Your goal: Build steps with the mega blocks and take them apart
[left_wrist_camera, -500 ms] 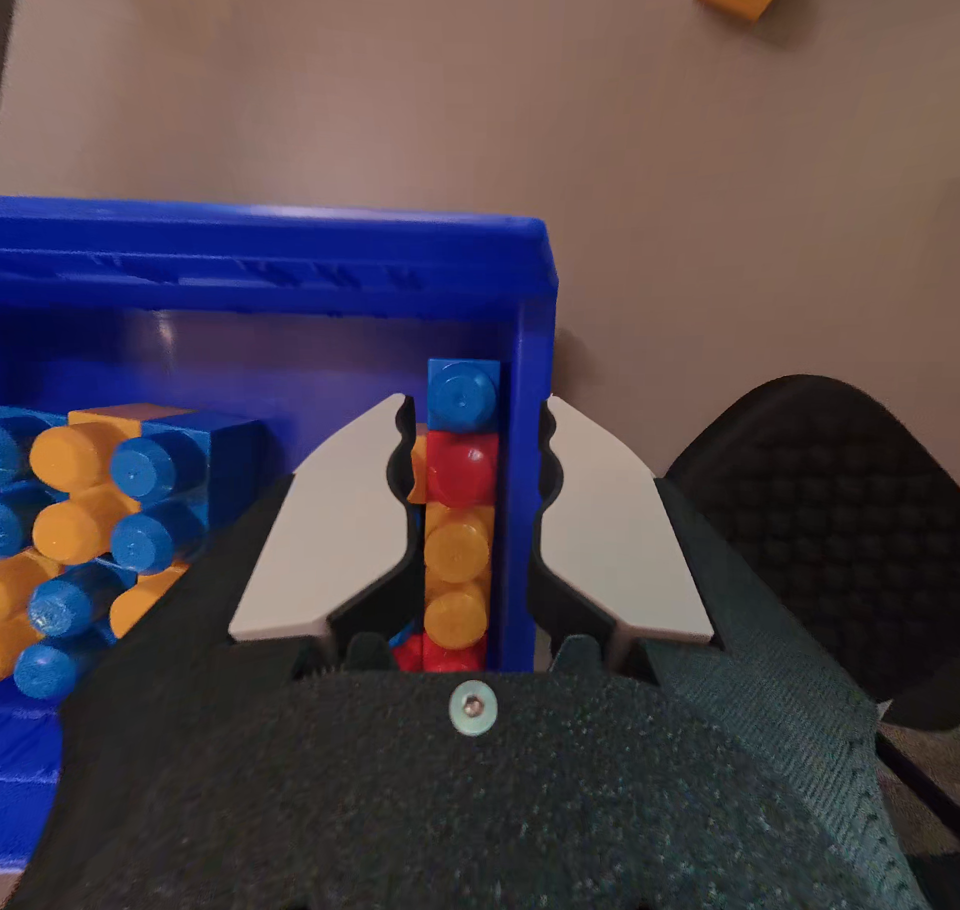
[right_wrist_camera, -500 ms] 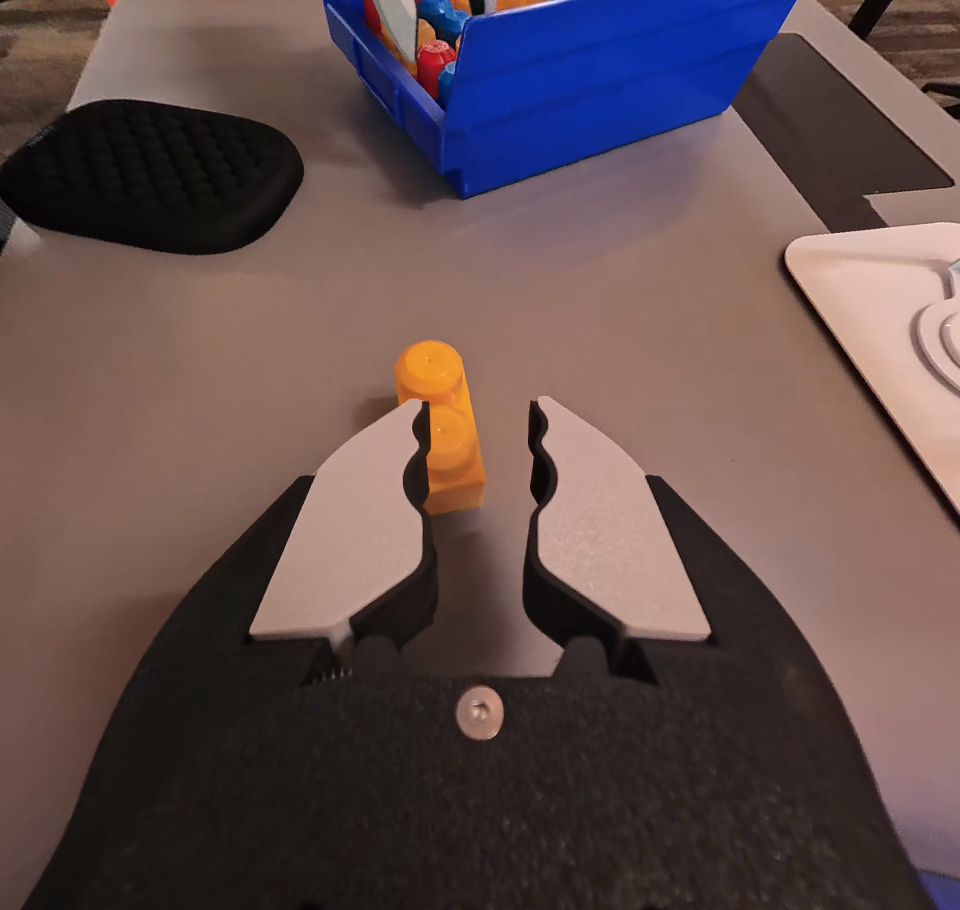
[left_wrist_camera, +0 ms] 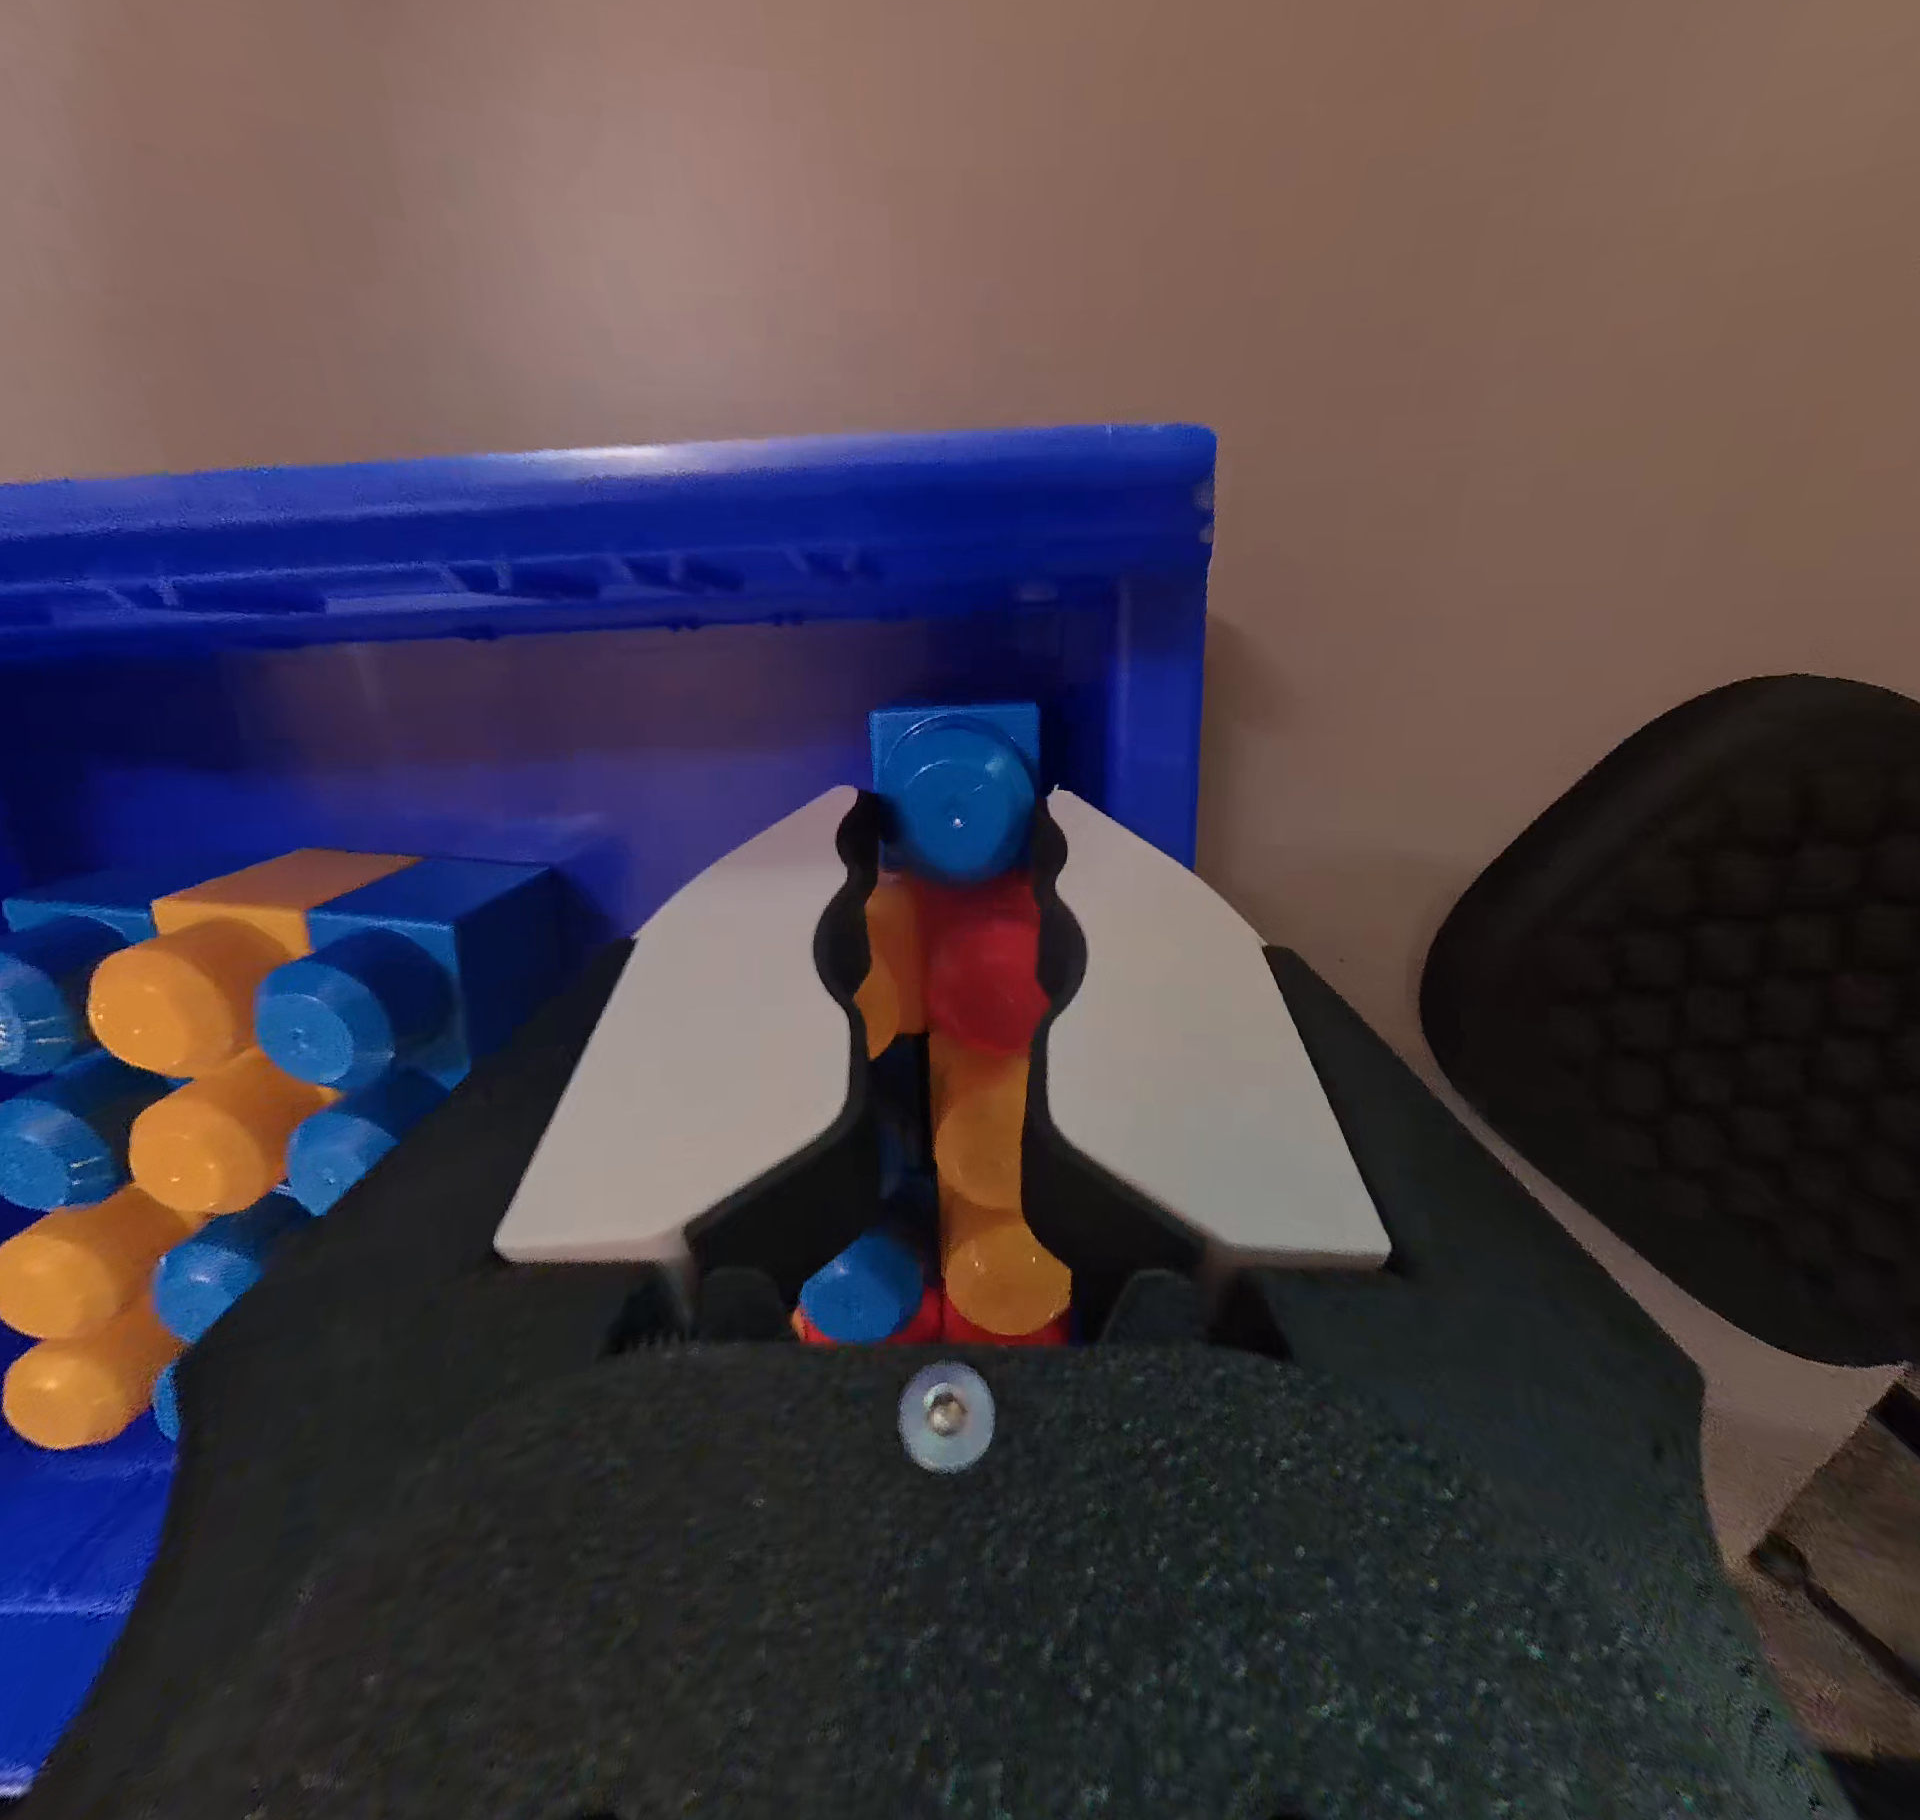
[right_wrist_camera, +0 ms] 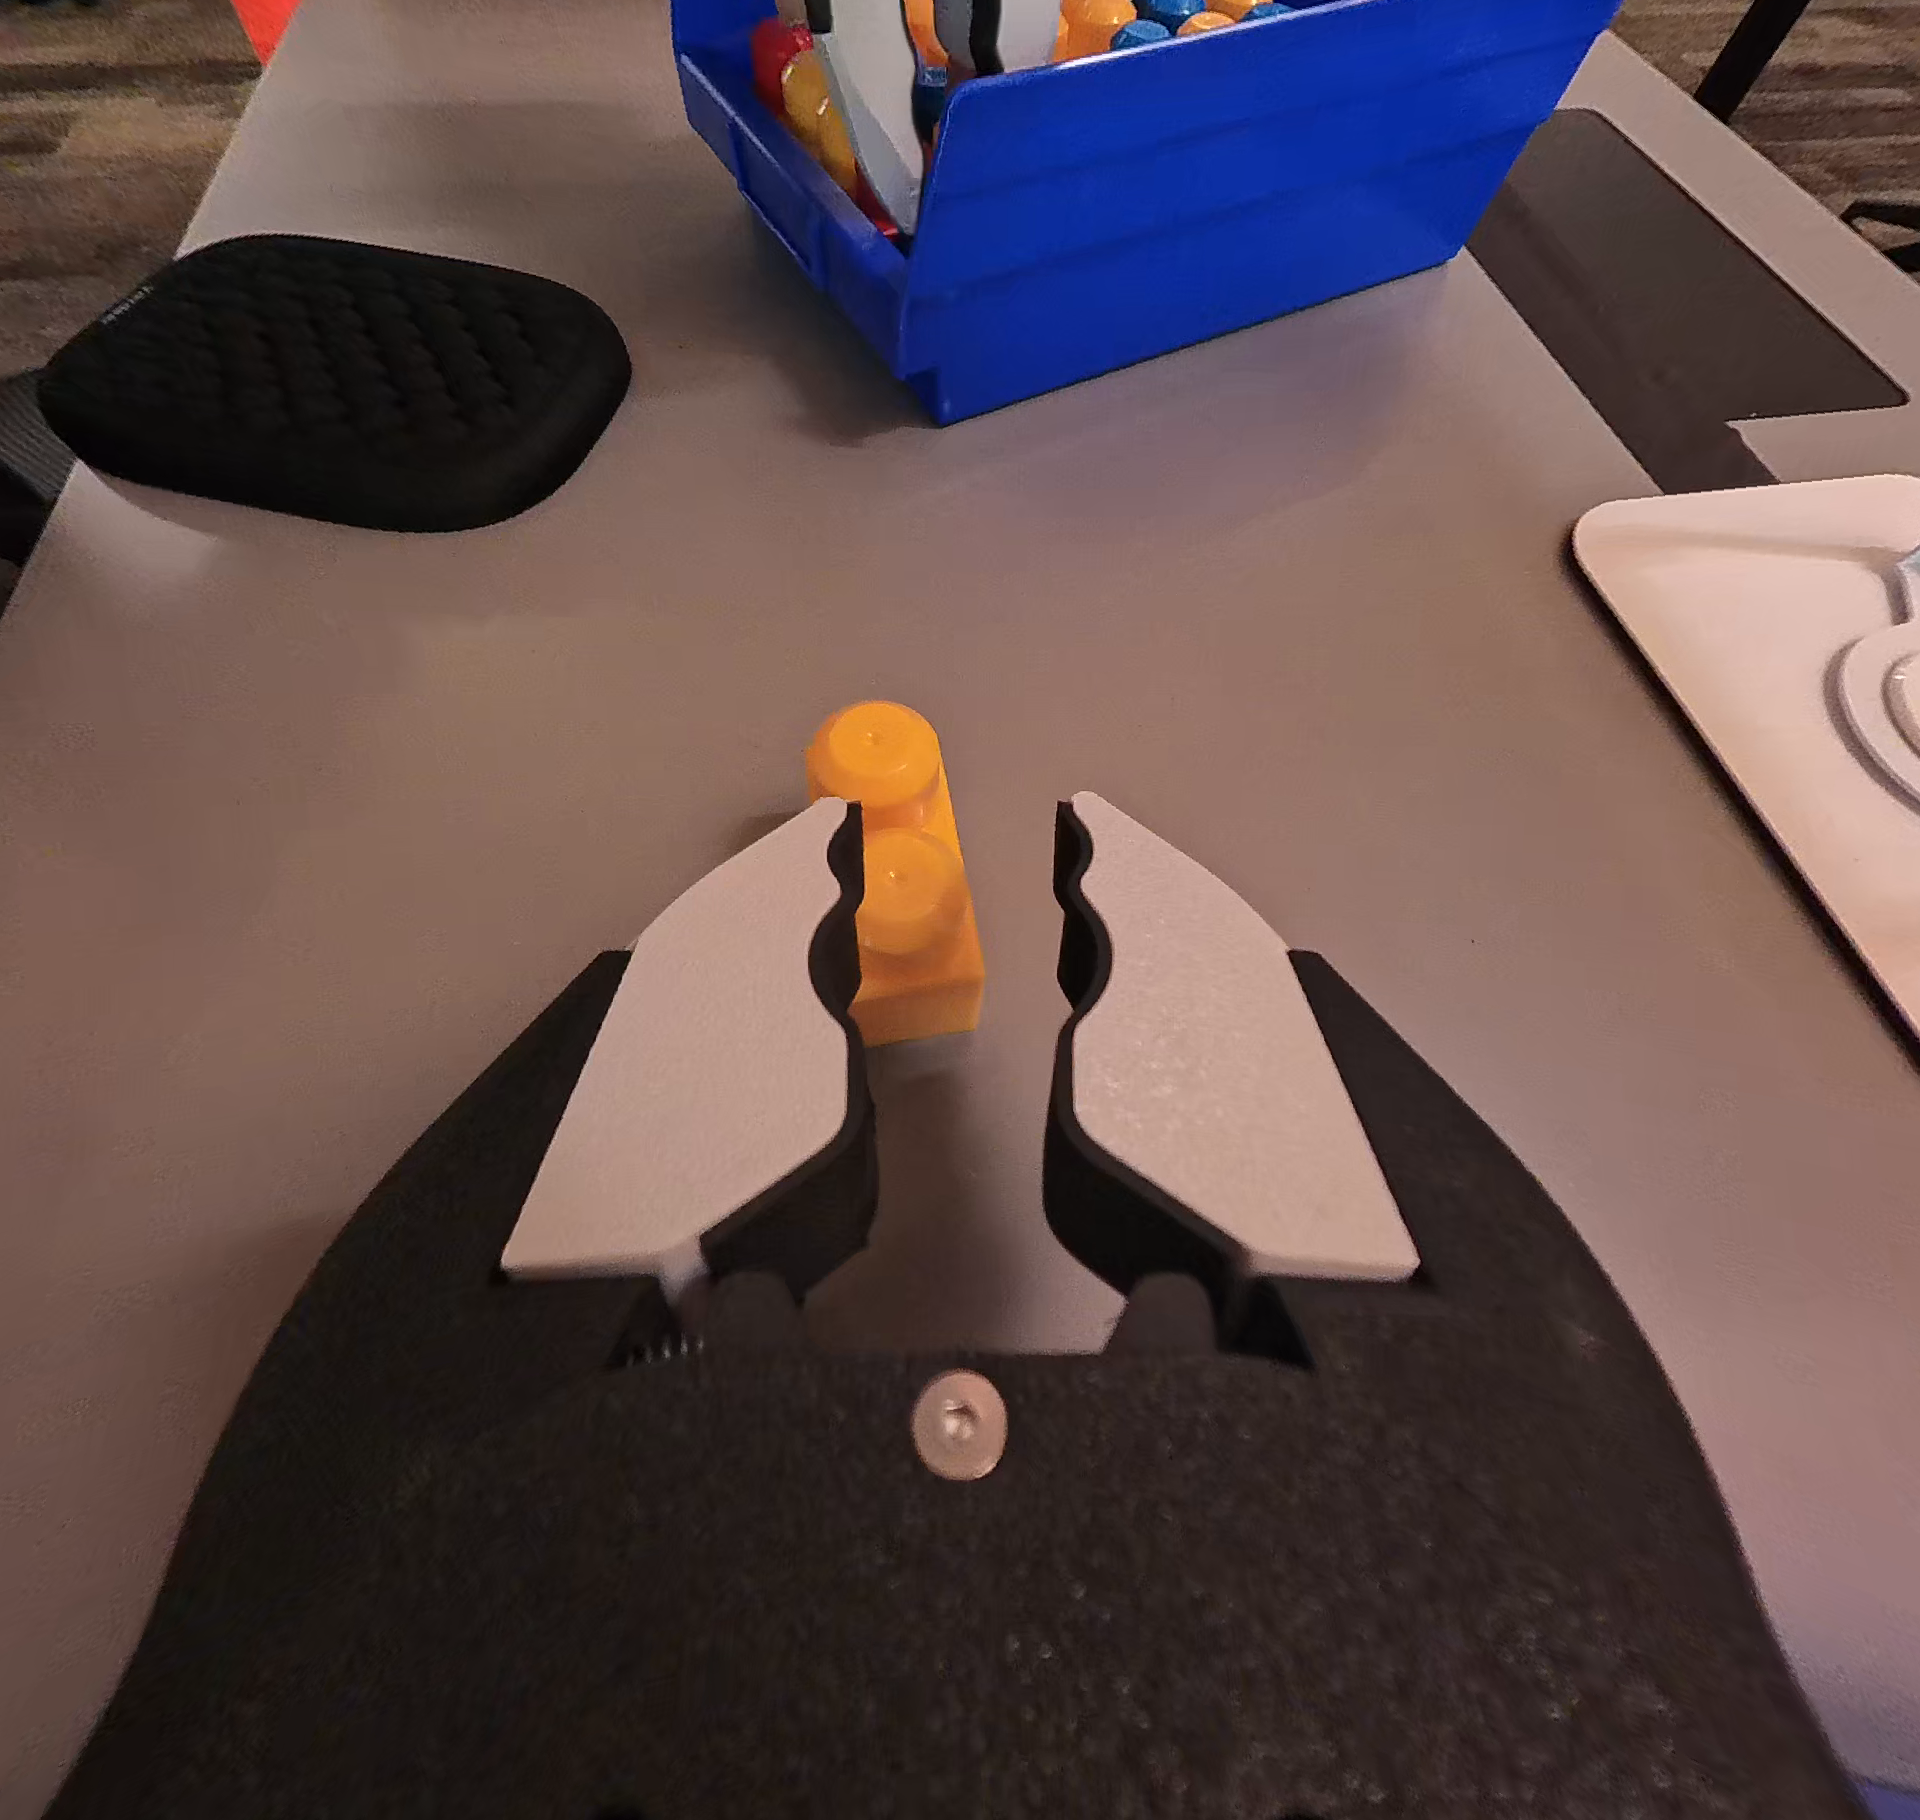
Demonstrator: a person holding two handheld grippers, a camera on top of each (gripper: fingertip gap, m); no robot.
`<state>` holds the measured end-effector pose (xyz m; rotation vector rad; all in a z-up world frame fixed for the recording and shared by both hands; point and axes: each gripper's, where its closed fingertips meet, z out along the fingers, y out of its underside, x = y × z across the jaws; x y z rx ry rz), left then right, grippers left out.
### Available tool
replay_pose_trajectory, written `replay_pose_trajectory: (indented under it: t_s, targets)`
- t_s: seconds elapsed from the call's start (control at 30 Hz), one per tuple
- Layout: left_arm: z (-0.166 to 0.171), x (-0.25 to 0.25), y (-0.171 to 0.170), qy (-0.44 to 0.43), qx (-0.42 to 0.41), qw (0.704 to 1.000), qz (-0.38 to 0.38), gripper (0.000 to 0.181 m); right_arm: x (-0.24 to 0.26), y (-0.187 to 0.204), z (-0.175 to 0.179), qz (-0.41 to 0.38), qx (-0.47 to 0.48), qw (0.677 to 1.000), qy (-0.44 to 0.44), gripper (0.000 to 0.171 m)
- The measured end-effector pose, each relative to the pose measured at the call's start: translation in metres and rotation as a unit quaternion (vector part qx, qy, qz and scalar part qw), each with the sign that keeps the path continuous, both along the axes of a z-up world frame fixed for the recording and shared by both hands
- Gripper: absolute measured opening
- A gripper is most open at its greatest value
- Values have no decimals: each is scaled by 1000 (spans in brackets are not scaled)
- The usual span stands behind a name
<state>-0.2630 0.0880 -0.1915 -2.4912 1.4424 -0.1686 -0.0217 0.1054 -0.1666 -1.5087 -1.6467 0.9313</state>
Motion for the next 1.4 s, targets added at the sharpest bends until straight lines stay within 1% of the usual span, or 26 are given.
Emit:
replay_pose_trajectory:
  t_s: [0.13, 0.23, 0.33, 0.43, 0.53, 0.6, 0.67, 0.83, 0.9, 0.93, 1.0, 1.03, 1.1, 1.2, 1.23, 1.27, 1.33, 1.4]
  targets:
    - [9, -1, 3, -9, 22, 1000, 3, 28, 0, 1, 2, -2, 3, 1000, 3, 34]
    - [35, -4, 11, -29, 70, 997, 21, 28, 0, 3, 7, -8, 8, 1000, 13, 34]
    - [68, 1, 12, -51, 119, 991, 20, 28, -1, 4, 16, -15, 17, 999, 33, 34]
    - [97, 21, 7, -78, 158, 984, 0, 28, -5, 3, 31, -25, 34, 997, 57, 34]
    - [110, 58, -4, -102, 173, 979, -44, 28, -11, -5, 47, -28, 61, 995, 75, 35]
    - [110, 86, -12, -106, 175, 976, -80, 28, -18, -16, 54, -20, 73, 994, 78, 37]
    - [106, 115, -17, -109, 171, 972, -115, 28, -24, -26, 53, -12, 90, 994, 64, 40]
    - [81, 177, -25, -102, 141, 967, -185, 28, -37, -42, 42, -9, 123, 992, 15, 57]
    - [72, 195, -25, -104, 132, 965, -202, 28, -37, -42, 35, -13, 136, 991, -10, 59]
    - [69, 202, -26, -109, 127, 964, -209, 28, -36, -41, 30, -14, 141, 990, -22, 59]
    - [67, 211, -25, -117, 127, 961, -214, 28, -33, -39, 23, -13, 145, 988, -43, 50]
    - [67, 214, -26, -122, 123, 961, -217, 28, -32, -37, 21, -15, 147, 988, -45, 42]
    - [69, 216, -26, -131, 129, 959, -217, 28, -30, -36, 23, -12, 140, 989, -43, 37]
    - [80, 220, -24, -174, 157, 949, -209, 28, -28, -35, 34, -8, 125, 992, -4, 36]
    - [86, 220, -22, -198, 171, 944, -203, 33, -26, -34, 41, -7, 112, 994, 14, 36]
    - [93, 221, -23, -228, 176, 938, -195, 42, -24, -33, 49, -6, 98, 994, 41, 36]
    - [108, 222, -22, -298, 181, 922, -170, 52, -19, -32, 75, 0, 49, 991, 121, 36]
    - [123, 226, -18, -373, 203, 894, -144, 56, -10, -30, 107, 5, -2, 976, 219, 36]
